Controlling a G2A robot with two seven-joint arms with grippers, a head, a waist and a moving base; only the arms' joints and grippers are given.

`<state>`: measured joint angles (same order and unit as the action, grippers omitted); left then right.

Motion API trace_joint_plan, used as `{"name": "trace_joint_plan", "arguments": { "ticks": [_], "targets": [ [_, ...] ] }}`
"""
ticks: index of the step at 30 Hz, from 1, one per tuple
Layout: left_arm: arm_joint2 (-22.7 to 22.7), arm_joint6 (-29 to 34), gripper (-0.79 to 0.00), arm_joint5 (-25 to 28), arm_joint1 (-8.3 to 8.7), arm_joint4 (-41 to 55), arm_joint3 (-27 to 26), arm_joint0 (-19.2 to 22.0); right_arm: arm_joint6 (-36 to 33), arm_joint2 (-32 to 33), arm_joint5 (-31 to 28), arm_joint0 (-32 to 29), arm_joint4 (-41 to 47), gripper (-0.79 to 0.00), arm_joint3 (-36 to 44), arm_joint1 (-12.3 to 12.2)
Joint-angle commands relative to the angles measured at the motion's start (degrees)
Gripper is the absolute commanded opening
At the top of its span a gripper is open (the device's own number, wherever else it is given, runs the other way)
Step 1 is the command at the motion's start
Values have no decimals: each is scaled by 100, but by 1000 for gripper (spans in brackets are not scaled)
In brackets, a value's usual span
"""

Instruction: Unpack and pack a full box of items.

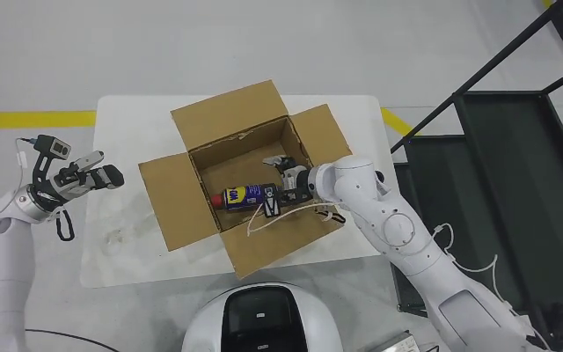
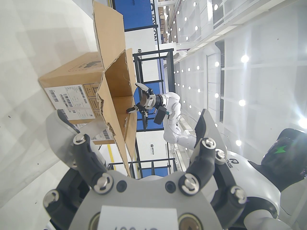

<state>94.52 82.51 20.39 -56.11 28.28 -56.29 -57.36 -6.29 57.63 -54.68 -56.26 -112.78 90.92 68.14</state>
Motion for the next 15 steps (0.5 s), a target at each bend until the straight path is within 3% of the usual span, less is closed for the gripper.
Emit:
{"name": "trace_joint_plan", "arguments": {
  "ticks": [1,8,15],
  "targets": [
    [0,0,0,0,0,0,0,0,42,150,92,-51,170,0,41,-17],
    [0,0,0,0,0,0,0,0,-315,655,268,-219,206,0,138,-118],
    [0,0,0,0,0,0,0,0,-251,537,222,-268,-513,0,80,-204]
  ]
}}
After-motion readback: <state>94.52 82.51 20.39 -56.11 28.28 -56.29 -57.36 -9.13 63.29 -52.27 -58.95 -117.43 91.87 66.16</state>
